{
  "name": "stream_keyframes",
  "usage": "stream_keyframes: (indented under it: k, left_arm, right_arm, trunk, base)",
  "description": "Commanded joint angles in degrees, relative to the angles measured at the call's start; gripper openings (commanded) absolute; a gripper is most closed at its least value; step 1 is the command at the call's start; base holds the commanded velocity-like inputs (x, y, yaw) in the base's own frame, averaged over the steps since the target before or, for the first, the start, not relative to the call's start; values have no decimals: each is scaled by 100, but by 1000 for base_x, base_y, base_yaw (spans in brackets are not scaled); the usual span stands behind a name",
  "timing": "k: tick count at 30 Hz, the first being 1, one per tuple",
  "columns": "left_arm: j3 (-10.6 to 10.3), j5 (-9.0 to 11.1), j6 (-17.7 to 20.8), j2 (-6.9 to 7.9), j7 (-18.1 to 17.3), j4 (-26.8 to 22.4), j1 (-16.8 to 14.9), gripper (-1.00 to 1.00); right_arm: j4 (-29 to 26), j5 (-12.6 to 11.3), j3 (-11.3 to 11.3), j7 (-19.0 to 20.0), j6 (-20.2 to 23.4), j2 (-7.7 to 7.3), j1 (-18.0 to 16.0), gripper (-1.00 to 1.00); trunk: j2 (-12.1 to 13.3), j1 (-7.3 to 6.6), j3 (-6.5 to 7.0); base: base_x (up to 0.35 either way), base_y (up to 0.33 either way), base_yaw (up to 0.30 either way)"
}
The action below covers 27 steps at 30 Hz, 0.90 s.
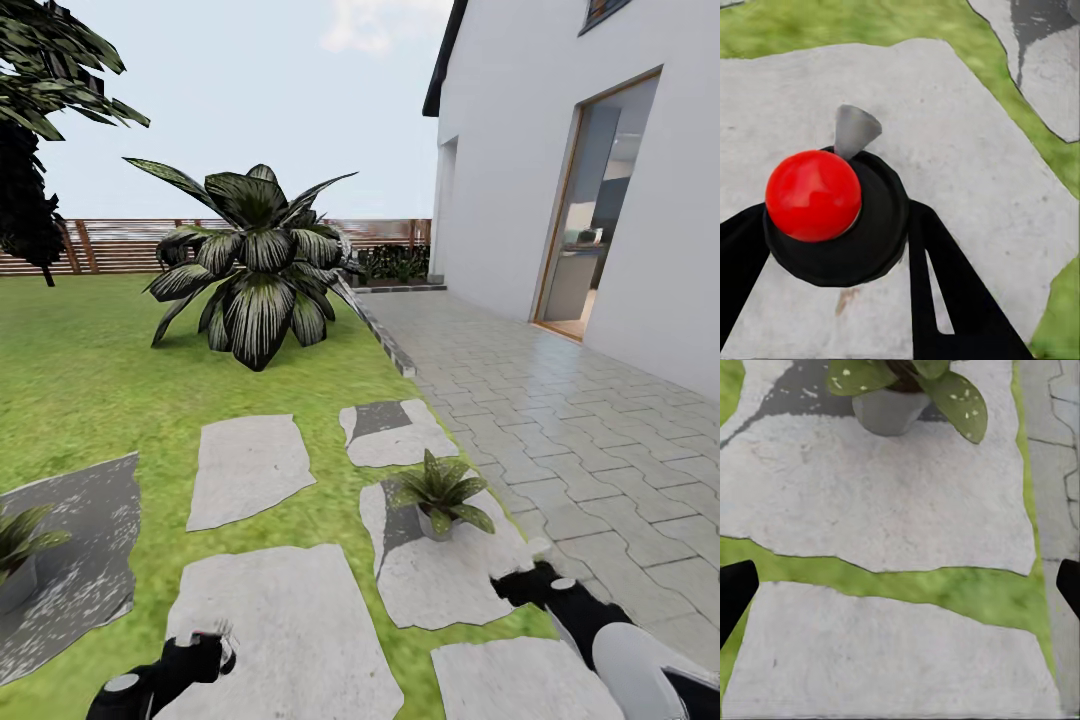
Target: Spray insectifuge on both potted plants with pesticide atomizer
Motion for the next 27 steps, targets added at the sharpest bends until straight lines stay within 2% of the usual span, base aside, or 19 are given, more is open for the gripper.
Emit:
stream_keyframes:
  k: [1,2,4,5,7,11,15,17,18,20,23,27]
  left_arm:
    - [54,-6,-33,-11,314,74,0,-100]
    - [67,-5,-87,-11,641,198,4,-100]
    - [81,-4,-173,-5,1388,663,10,-100]
    - [84,-4,-217,-1,1545,797,10,-100]
    - [95,5,-483,14,1744,1053,13,-100]
    - [96,12,-1063,19,1825,1707,12,-100]
    - [174,14,-1250,8,1847,2102,11,-100]
    - [438,14,-1272,6,1849,2159,11,-100]
    - [678,14,-1277,7,1850,2169,11,-100]
    - [1029,14,-1281,10,1850,2179,11,-100]
    - [1233,14,-1282,20,1847,2183,11,-100]
    - [1277,14,-1282,21,1842,2184,11,-100]
  right_arm:
    - [54,-109,-71,-67,-26,-1,25,100]
    - [87,-347,-106,-185,-41,-2,97,100]
    - [136,-1336,-188,-468,-119,1,361,100]
    - [143,-1609,-198,-504,-141,2,407,100]
    - [158,-1973,-210,-547,-168,6,463,100]
    - [301,-2118,-203,-564,-179,65,485,100]
    - [489,-2135,-193,-567,-181,84,489,100]
    - [508,-2135,-191,-568,-181,84,490,100]
    - [517,-2137,-190,-568,-181,84,490,100]
    - [533,-2141,-194,-568,-181,86,490,100]
    - [554,-2144,-198,-568,-180,85,490,100]
    - [563,-2143,-199,-568,-181,84,490,100]
  trunk:
    - [-3,-1,-5]
    - [-3,-1,-5]
    - [-3,-1,-5]
    - [-3,-1,-5]
    - [-3,-1,-5]
    - [-3,-1,-5]
    - [-3,-1,-5]
    - [-3,-1,-5]
    - [-3,-1,-5]
    - [-3,-1,-5]
    - [-3,-1,-5]
    - [-3,-1,-5]
  base:
    - [0,0,0]
    - [0,0,0]
    - [0,0,0]
    - [0,0,0]
    - [0,0,0]
    - [0,0,0]
    - [0,0,0]
    - [0,0,0]
    - [0,0,0]
    - [0,0,0]
    - [0,0,0]
    - [0,0,0]
